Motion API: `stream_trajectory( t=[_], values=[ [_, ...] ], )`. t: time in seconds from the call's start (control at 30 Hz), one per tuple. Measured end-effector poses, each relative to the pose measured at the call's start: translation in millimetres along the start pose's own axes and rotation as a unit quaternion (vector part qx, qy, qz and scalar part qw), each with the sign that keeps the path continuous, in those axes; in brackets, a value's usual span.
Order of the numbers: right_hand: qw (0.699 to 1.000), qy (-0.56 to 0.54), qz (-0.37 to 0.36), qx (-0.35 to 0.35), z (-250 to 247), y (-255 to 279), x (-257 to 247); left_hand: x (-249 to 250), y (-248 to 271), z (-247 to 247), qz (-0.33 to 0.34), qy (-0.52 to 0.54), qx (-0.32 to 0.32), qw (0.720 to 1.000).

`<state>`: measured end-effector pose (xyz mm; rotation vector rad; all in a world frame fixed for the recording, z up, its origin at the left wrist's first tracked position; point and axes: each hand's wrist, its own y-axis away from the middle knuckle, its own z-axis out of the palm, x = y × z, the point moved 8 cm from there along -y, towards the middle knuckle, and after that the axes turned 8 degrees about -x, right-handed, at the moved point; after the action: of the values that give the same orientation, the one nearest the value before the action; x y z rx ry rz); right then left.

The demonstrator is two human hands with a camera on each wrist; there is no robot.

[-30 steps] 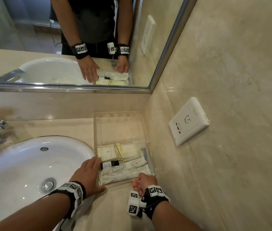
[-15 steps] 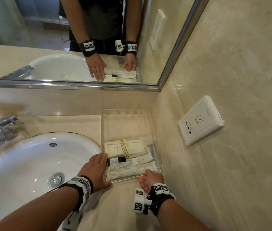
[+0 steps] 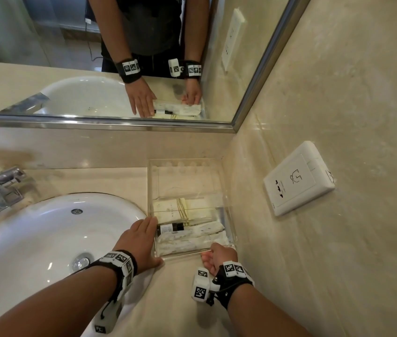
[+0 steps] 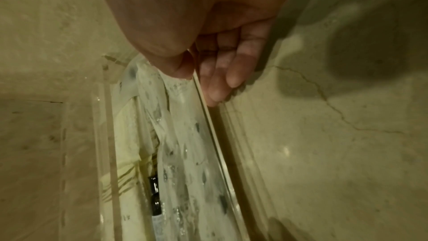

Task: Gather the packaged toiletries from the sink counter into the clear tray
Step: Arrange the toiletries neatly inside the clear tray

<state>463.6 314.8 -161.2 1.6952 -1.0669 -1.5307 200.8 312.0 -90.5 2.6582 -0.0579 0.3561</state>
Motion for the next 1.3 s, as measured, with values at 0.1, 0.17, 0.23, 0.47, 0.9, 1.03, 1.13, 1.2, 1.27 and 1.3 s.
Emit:
stream_trajectory(
  t=[0.1,0.17,0.23,0.47,0.9,1.03,1.13,1.2,1.27,1.3],
  values=[
    [1.000,-0.002,0.003,-0.004,4,1,-8,0,-3,-4,-0.001,0.003,0.007,1.000],
    [1.000,0.000,0.005,-0.003,6,0,-13,0,-5,-5,-0.008,0.010,0.009,1.000],
    [1.000,0.001,0.008,-0.005,7,-2,-16,-3,-7,-6,-0.020,0.016,0.009,1.000],
    [1.000,0.010,0.016,-0.011,8,-3,-18,-15,-11,-10,-0.053,0.015,-0.005,0.998],
    [1.000,-0.001,0.015,0.008,11,0,-22,-15,-12,-15,-0.036,0.051,0.017,0.998],
    [1.000,-0.007,0.010,0.006,14,2,-26,-16,-14,-14,-0.029,0.065,0.024,0.997],
    [1.000,-0.008,0.008,0.005,19,4,-34,-20,-17,-19,-0.032,0.070,0.032,0.996],
    [1.000,-0.008,0.006,0.005,21,7,-40,-22,-20,-23,-0.035,0.071,0.033,0.996],
    [1.000,-0.008,0.006,-0.001,26,10,-45,-22,-23,-26,-0.032,0.069,0.034,0.996],
    [1.000,-0.010,0.007,-0.003,28,10,-46,-22,-24,-27,-0.030,0.067,0.036,0.997]
  ],
)
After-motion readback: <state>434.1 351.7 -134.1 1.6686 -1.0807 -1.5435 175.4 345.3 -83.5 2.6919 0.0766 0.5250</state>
